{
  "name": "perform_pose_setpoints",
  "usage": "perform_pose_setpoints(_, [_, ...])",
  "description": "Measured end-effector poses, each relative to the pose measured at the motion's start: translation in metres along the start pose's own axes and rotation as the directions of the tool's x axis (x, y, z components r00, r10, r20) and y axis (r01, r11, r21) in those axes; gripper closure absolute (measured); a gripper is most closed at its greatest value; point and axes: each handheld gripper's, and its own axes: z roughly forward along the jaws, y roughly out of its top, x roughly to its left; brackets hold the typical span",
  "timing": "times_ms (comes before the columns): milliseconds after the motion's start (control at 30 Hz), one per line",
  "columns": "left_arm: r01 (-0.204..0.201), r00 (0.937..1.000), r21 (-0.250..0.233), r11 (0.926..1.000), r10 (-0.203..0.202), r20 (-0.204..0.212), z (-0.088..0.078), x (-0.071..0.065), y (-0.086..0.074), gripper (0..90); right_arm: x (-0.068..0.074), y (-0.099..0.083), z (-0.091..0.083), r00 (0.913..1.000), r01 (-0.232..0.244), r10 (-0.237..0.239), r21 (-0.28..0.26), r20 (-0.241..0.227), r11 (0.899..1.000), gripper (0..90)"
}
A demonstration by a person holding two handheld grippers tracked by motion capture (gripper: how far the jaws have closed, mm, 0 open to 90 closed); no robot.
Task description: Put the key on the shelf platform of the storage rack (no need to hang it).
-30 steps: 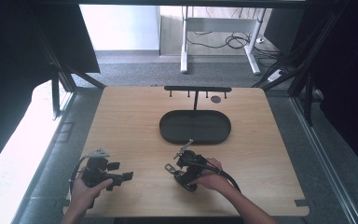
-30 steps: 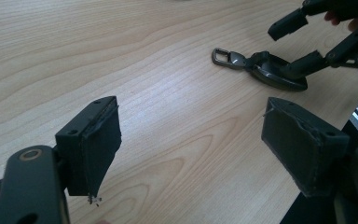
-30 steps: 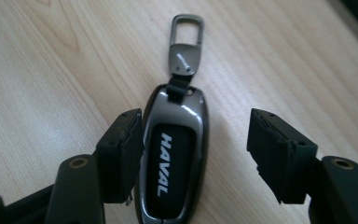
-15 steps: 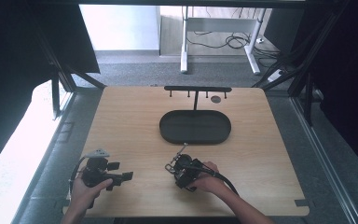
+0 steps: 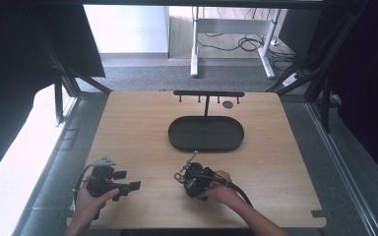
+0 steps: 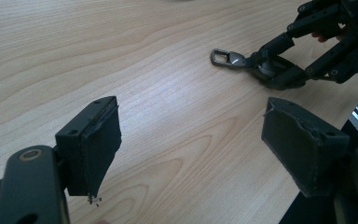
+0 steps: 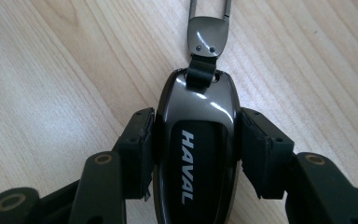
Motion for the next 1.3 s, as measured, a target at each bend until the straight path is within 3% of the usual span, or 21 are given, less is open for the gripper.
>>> perform_pose_setpoints(200, [0.001, 1.0000, -0.002, 1.0000, -0.001, -0.001, 0.000, 0.000, 0.000, 20.0, -0.004, 0.000, -0.009, 0.9997, -0.019, 0.018, -0.039, -0.019, 0.999, 49.4])
perform_pose_setpoints(533, [0.001, 1.0000, -0.002, 1.0000, -0.001, -0.002, 0.000, 0.000, 0.000, 20.0, -0.013, 0.005, -0.040, 0.9985, -0.051, 0.048, -0.129, -0.024, 0.990, 49.5])
perform_pose_setpoints(1033, [0.002, 1.0000, -0.004, 1.0000, -0.002, -0.002, 0.000, 0.000, 0.000, 20.0, -0.023, 0.008, -0.069, 0.9978, -0.066, 0.067, -0.196, -0.005, 0.978, 49.6])
perform_pose_setpoints(1300, [-0.004, 1.0000, -0.001, 1.0000, 0.004, 0.002, 0.001, -0.002, 0.001, 19.9, -0.027, 0.010, -0.074, 0.9976, -0.066, 0.069, -0.206, 0.007, 0.976, 49.6])
